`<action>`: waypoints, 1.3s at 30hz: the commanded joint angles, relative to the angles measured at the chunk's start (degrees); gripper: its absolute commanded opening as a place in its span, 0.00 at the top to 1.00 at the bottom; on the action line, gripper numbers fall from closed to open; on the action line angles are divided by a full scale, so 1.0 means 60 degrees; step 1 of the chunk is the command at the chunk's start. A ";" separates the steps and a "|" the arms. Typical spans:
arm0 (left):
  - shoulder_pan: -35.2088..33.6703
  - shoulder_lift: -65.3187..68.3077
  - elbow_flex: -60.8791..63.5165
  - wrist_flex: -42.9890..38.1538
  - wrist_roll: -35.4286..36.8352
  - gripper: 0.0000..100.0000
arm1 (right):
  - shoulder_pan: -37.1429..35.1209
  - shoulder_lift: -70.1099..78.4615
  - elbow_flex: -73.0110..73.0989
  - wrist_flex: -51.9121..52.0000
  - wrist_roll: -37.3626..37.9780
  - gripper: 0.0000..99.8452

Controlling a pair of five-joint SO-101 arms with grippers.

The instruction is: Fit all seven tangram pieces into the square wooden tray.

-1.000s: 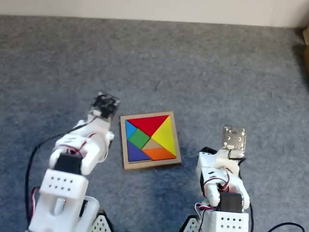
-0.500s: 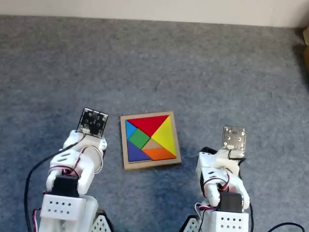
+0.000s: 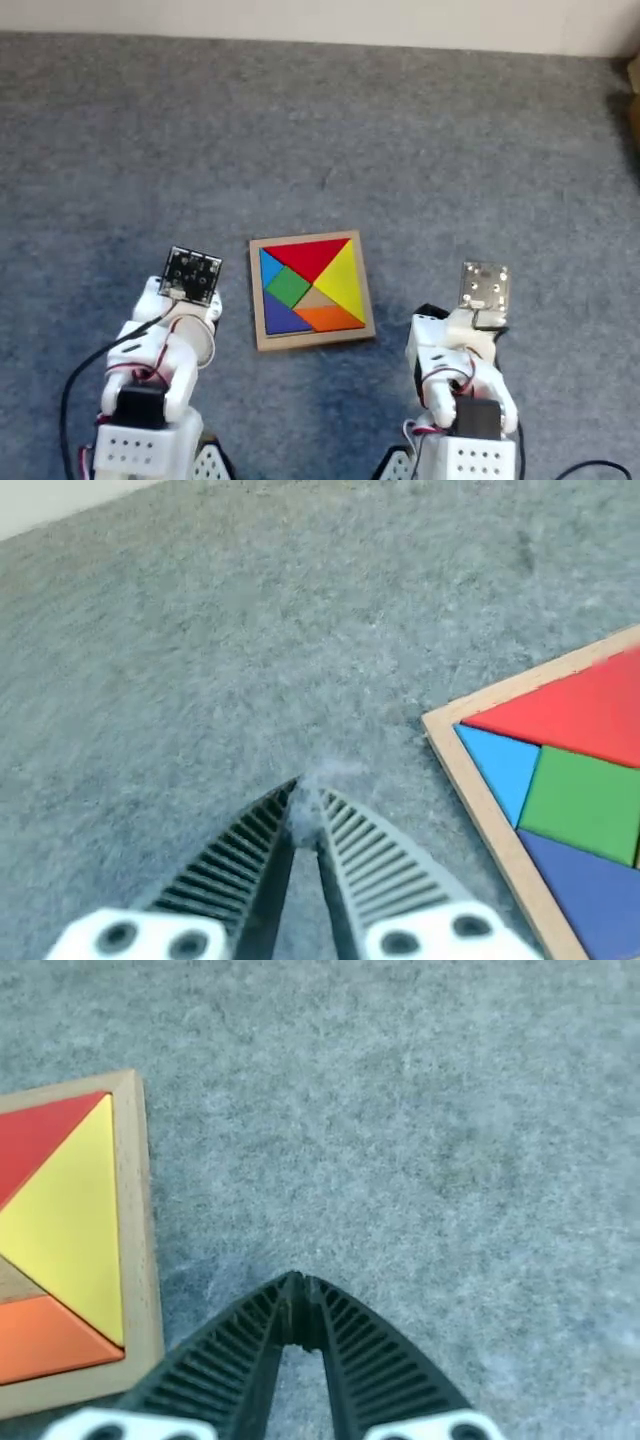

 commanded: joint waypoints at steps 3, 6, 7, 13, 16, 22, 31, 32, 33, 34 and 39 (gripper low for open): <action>-0.0081 -0.0066 0.0198 0.0454 0.0073 1.00 | 0.0051 -0.0081 0.1370 0.0769 -0.0059 0.99; -0.0081 -0.0081 0.0198 0.1509 0.0073 1.00 | 0.0066 -0.0081 0.1370 0.1516 -0.0059 0.99; -0.0081 -0.0081 0.0198 0.1846 0.0073 1.00 | 0.0066 -0.0081 0.1370 0.1736 -0.0059 0.99; -0.0066 -0.0081 0.0198 0.3150 0.0044 1.00 | 0.0095 -0.0081 0.1370 0.1897 -0.0073 0.99; -0.0066 -0.0081 0.0198 0.4000 0.0044 1.00 | 0.0095 -0.0081 0.1370 0.1897 -0.0073 0.99; -0.0066 -0.0051 0.0198 0.4615 0.0073 1.00 | 0.0095 -0.0081 0.1370 0.1897 -0.0073 0.99; -0.0007 0.0007 0.0198 0.4630 0.1421 1.00 | 0.0095 -0.0081 0.1370 0.1897 -0.0073 0.99; -0.0007 0.0007 0.0198 0.4645 0.1744 1.00 | 0.0095 -0.0081 0.1370 0.1897 -0.0073 0.99; -0.0007 0.0007 0.0198 0.4630 0.1963 1.00 | 0.0095 -0.0081 0.1370 0.1897 -0.0073 0.99; -0.0051 0.0007 0.0198 0.4630 0.2110 1.00 | 0.0095 -0.0081 0.1370 0.1897 -0.0073 0.99; -0.0066 0.0007 0.0198 0.4615 0.2168 1.00 | 0.0095 -0.0081 0.1370 0.1897 -0.0073 0.99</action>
